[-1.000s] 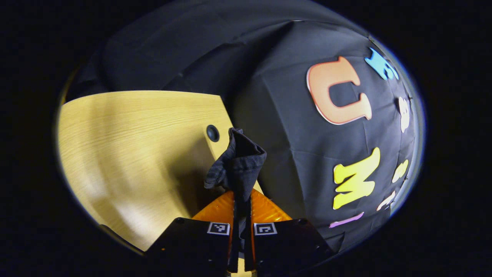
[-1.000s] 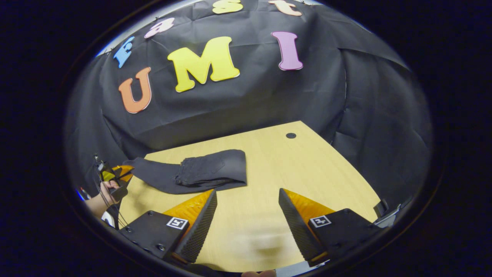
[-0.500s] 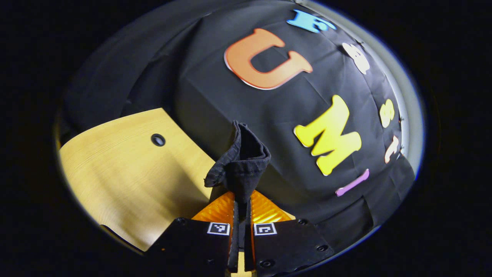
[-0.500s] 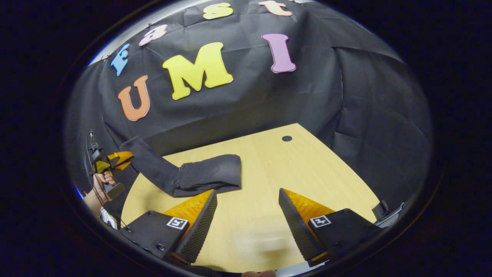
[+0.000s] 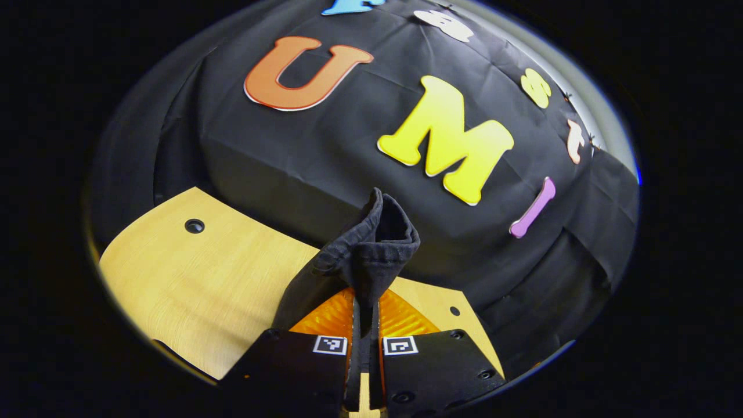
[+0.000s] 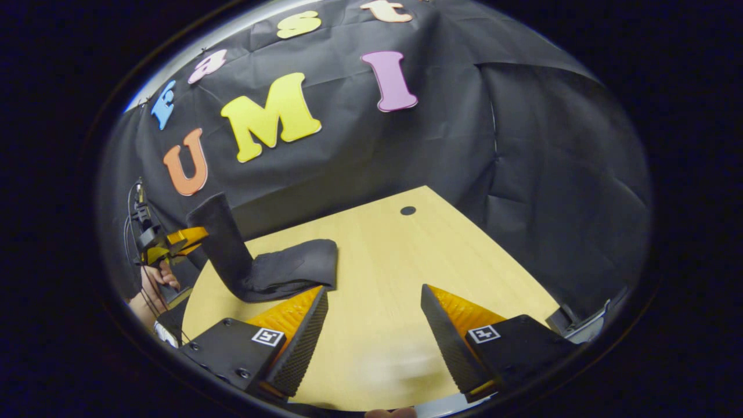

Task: Grasp the waist and the cuffs of the jeans and fold them to make the two legs overlap; first hold the waist and fold one-third of the jeans toward the cuffs, then hold the cuffs and fold the remaining one-third in the same direction to finish folding.

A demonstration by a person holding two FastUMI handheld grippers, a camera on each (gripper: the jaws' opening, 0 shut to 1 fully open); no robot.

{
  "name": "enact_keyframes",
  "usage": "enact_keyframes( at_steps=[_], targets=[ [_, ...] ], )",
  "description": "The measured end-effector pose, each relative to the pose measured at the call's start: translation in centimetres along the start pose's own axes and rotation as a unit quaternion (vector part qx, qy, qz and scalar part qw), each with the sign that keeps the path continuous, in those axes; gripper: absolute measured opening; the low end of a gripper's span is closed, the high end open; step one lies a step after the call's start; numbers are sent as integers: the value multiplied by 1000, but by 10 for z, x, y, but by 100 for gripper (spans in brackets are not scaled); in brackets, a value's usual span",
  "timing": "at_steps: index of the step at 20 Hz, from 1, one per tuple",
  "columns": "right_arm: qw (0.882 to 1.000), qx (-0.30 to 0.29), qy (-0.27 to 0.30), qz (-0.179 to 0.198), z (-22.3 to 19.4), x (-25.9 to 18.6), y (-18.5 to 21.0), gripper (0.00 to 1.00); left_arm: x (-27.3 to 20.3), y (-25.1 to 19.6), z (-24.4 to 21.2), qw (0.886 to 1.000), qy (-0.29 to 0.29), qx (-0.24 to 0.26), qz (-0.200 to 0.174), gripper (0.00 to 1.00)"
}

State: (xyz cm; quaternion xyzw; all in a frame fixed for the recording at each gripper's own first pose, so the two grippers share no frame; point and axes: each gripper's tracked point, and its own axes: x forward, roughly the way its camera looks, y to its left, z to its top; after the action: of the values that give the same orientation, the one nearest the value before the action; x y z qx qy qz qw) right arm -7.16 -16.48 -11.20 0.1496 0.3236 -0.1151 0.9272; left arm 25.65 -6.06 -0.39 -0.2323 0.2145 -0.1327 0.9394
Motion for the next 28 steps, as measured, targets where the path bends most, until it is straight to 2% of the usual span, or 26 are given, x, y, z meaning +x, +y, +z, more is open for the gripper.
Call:
enact_keyframes(
  at_steps=[1, 2, 3, 5, 6, 7, 8, 9, 11, 12, 13, 14, 19, 20, 21, 24, 27, 28],
  targets=[
    [1000, 1, 0, -4, 0, -1, -7, 99, 2, -6, -6, 1000, 3, 14, 3, 9],
    [1000, 1, 1, -7, 2, 0, -13, 94, 6, -11, -11, 1000, 5, 27, 7, 9],
    [1000, 1, 1, -10, 2, -1, -19, 99, 9, -16, -19, 999, 8, 40, 10, 9],
    [1000, 0, 2, -15, 5, 1, -30, 98, 17, -25, -32, 997, 14, 68, 17, 9],
    [1000, 0, 5, -17, 7, 2, -34, 94, 21, -29, -38, 996, 17, 81, 20, 9],
    [1000, -2, 6, -18, 7, 2, -38, 99, 25, -32, -47, 995, 21, 95, 23, 9],
    [1000, -6, 5, -19, 9, 4, -41, 94, 30, -34, -56, 993, 27, 108, 27, 9],
    [1000, -10, 8, -21, 10, 6, -45, 100, 34, -38, -66, 992, 34, 122, 29, 9],
    [1000, -17, 18, -19, 11, 8, -50, 94, 41, -42, -81, 987, 45, 151, 32, 9],
    [999, -21, 21, -19, 13, 10, -52, 94, 46, -44, -91, 985, 50, 162, 34, 10],
    [999, -25, 22, -19, 16, 13, -52, 94, 51, -46, -103, 983, 58, 170, 35, 11],
    [999, -30, 23, -19, 20, 16, -52, 100, 58, -47, -114, 982, 65, 175, 37, 12],
    [999, -41, 21, -21, 28, 18, -50, 99, 80, -50, -156, 974, 92, 199, 53, 18],
    [999, -43, 19, -24, 30, 19, -50, 94, 84, -49, -164, 974, 95, 199, 56, 19],
    [998, -45, 18, -28, 29, 17, -52, 99, 87, -49, -171, 974, 102, 195, 56, 21],
    [998, -39, 23, -39, 25, 15, -58, 99, 92, -50, -185, 973, 113, 192, 66, 36],
    [998, -30, 24, -46, 21, 13, -61, 99, 93, -51, -189, 972, 117, 192, 66, 40],
    [998, -29, 23, -47, 21, 13, -61, 99, 91, -56, -190, 973, 118, 188, 61, 58]
  ],
)
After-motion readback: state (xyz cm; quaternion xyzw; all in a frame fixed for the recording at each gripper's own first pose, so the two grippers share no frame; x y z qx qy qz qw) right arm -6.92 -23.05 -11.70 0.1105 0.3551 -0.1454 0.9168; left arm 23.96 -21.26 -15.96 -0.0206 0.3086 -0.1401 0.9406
